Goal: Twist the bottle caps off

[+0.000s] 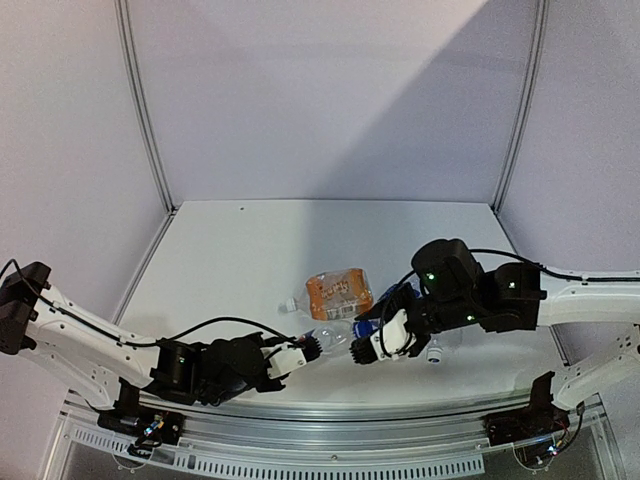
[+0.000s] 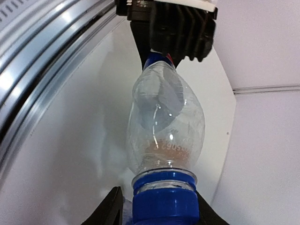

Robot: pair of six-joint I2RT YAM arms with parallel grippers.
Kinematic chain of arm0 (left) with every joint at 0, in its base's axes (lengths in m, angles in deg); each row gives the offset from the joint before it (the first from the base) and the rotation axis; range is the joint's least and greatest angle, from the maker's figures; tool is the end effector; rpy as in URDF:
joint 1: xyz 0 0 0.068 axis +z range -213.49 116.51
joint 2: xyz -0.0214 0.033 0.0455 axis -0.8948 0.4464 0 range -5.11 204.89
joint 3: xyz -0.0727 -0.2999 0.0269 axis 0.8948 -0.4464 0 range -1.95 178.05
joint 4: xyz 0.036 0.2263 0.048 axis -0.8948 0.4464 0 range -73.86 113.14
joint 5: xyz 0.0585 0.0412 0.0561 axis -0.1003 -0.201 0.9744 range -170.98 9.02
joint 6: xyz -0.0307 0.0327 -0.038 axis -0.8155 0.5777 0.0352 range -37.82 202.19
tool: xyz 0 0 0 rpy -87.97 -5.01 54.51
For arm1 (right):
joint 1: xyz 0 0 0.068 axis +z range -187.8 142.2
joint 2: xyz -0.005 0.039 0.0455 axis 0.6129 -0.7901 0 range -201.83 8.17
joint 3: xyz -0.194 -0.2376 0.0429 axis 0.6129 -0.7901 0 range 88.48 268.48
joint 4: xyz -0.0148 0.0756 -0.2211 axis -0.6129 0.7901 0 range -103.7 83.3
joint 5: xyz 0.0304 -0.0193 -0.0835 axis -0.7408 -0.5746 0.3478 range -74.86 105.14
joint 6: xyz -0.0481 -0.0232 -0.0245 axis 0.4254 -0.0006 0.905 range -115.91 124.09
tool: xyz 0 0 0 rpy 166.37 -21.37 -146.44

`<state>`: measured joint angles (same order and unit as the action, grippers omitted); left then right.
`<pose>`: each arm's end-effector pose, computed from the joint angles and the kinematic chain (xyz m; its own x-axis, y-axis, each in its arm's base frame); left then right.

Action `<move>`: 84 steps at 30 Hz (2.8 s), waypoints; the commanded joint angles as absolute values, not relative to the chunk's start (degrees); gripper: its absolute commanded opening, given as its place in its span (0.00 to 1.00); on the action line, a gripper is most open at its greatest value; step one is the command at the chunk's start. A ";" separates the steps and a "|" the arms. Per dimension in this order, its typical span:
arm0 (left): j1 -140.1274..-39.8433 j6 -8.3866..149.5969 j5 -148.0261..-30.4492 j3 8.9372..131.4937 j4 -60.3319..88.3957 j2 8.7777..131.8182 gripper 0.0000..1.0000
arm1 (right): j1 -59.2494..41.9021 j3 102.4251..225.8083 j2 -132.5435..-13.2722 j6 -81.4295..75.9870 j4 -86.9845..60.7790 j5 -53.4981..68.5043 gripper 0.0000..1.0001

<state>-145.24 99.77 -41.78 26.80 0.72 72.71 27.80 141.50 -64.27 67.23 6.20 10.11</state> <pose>0.0598 -0.2256 0.2259 0.1331 0.7136 -0.6878 0.6833 0.4366 0.5852 0.0967 0.2222 0.3125 0.7160 -0.5727 -0.3991 -0.6561 -0.3568 -0.6650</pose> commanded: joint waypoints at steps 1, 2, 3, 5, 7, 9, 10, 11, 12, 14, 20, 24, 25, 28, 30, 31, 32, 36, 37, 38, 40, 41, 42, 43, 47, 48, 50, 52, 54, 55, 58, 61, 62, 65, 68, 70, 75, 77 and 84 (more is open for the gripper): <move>-145.49 98.04 -40.64 27.72 -3.38 72.15 0.00 | 30.72 140.10 -63.54 83.25 2.99 17.30 0.47; -145.49 98.03 -40.63 27.83 -3.38 72.15 0.00 | 30.89 139.94 -62.14 82.04 3.43 16.82 0.51; -145.49 97.96 -40.63 27.74 -3.38 72.15 0.00 | 31.12 139.83 -60.81 81.21 4.21 16.56 0.55; -145.49 98.00 -40.48 27.78 -3.30 72.19 0.00 | 31.73 140.33 -58.04 79.05 7.65 15.99 0.68; -145.49 97.89 -40.39 27.79 -3.29 72.15 0.00 | 32.37 141.78 -55.61 75.03 11.70 13.63 0.79; -145.49 97.87 -40.37 27.84 -3.25 72.08 0.00 | 32.55 142.95 -52.53 68.63 13.84 8.80 0.98; -145.51 97.83 -40.37 27.92 -3.22 72.06 0.00 | 32.53 143.07 -50.88 66.24 13.11 6.63 0.99; -145.49 97.85 -40.37 27.88 -3.14 72.06 0.00 | 32.61 142.81 -49.63 62.28 10.92 5.30 0.99; -145.49 97.83 -40.33 27.88 -3.12 72.07 0.00 | 32.59 142.39 -47.70 58.52 8.57 4.49 0.99; -145.49 97.85 -40.12 27.92 -3.03 72.06 0.00 | 32.60 141.88 -45.31 44.55 2.11 6.09 0.99; -145.49 97.94 -39.10 28.00 -2.85 72.20 0.00 | 27.94 162.08 -51.75 -4.63 23.06 26.42 0.99; -145.50 98.12 -38.90 28.19 -2.69 72.56 0.00 | 25.24 168.40 -61.86 -19.90 36.22 22.03 0.98; -145.51 98.12 -38.76 28.27 -2.61 72.65 0.00 | 24.07 168.06 -62.66 -23.09 36.35 18.07 0.94; -145.64 98.23 -38.25 28.45 -2.37 73.06 0.00 | 21.50 165.61 -63.52 -30.43 33.97 4.66 0.78; -145.66 98.23 -37.73 28.69 -2.32 73.45 0.00 | 21.30 165.11 -64.07 -33.38 34.38 3.57 0.75; -145.74 98.27 -37.58 28.76 -2.28 73.66 0.00 | 21.33 165.20 -64.70 -34.04 34.98 3.55 0.74; -145.75 98.35 -37.56 28.85 -2.24 73.90 0.00 | 21.31 165.09 -65.15 -34.49 35.35 3.48 0.74; -145.92 98.55 -37.52 29.17 -2.15 74.79 0.00 | 21.31 163.43 -66.94 -35.25 34.07 0.76 0.72; -145.93 98.53 -37.41 29.24 -2.15 74.94 0.00 | 21.31 163.27 -67.23 -35.60 33.54 -0.45 0.70; -145.93 98.53 -37.31 29.26 -2.15 75.03 0.00 | 21.32 162.99 -67.72 -35.78 32.91 -1.60 0.68; -146.01 98.46 -37.29 29.25 -2.15 74.93 0.00 | 21.34 162.72 -68.55 -36.67 31.70 -3.20 0.64; -146.01 98.45 -37.29 29.27 -2.22 74.80 0.00 | 21.27 162.59 -68.82 -36.99 31.08 -3.81 0.63; -146.02 98.42 -37.29 29.22 -2.23 74.52 0.00 | 21.32 162.54 -69.17 -37.38 30.60 -4.33 0.63; -146.02 98.43 -37.26 29.13 -2.31 74.41 0.00 | 21.30 162.61 -69.61 -37.65 30.34 -4.52 0.63; -146.02 98.42 -37.25 28.82 -2.67 73.74 0.00 | 20.90 162.75 -71.09 -38.34 29.98 -5.49 0.62; -146.02 98.39 -37.27 28.78 -2.67 73.58 0.00 | 20.78 162.70 -71.45 -38.40 29.77 -5.79 0.62; -146.10 98.40 -37.37 28.73 -2.74 73.33 0.00 | 20.53 162.50 -71.96 -38.51 29.43 -5.94 0.62; -146.10 98.21 -37.46 28.66 -2.76 73.06 0.00 | 20.17 162.38 -72.13 -38.36 29.29 -6.03 0.62; -146.10 98.20 -37.55 28.59 -2.76 72.81 0.00 | 19.76 161.96 -72.17 -38.36 28.68 -6.48 0.60; -146.15 98.18 -37.56 28.57 -2.76 72.70 0.00 | 19.71 161.82 -72.09 -38.42 28.42 -6.68 0.59; -146.19 98.16 -37.81 28.53 -2.76 72.43 0.00 | 19.63 161.46 -72.05 -38.66 27.78 -7.06 0.55; -146.19 98.14 -37.73 28.47 -2.76 72.42 0.00 | 19.66 161.37 -72.04 -38.62 27.70 -7.10 0.48; -146.23 98.14 -37.73 28.48 -2.76 72.43 0.00 | 19.56 161.30 -72.00 -38.54 27.70 -7.09 0.46; -146.28 98.22 -37.81 28.50 -2.76 72.35 0.00 | 19.15 160.64 -72.15 -38.53 26.86 -8.25 0.41; -146.37 98.18 -37.90 28.47 -2.82 72.42 0.00 | 18.80 160.31 -72.29 -38.66 26.18 -8.91 0.39; -146.37 98.19 -37.91 28.41 -2.76 72.33 0.00 | 18.58 160.37 -72.29 -38.63 25.82 -9.17 0.40; -146.37 98.20 -37.91 28.47 -2.76 72.40 0.00 | 18.13 160.77 -72.01 -38.42 26.03 -9.55 0.40; -146.37 98.24 -37.91 28.45 -2.81 72.41 0.00 | 18.05 160.82 -71.82 -38.28 26.20 -9.48 0.40; -146.37 98.22 -37.96 28.39 -2.76 72.41 0.00 | 17.95 160.11 -71.27 -37.72 26.81 -9.13 0.24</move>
<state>-145.35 98.59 -38.04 28.11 -1.62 73.28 18.49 160.88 -71.79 -38.43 26.40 -9.46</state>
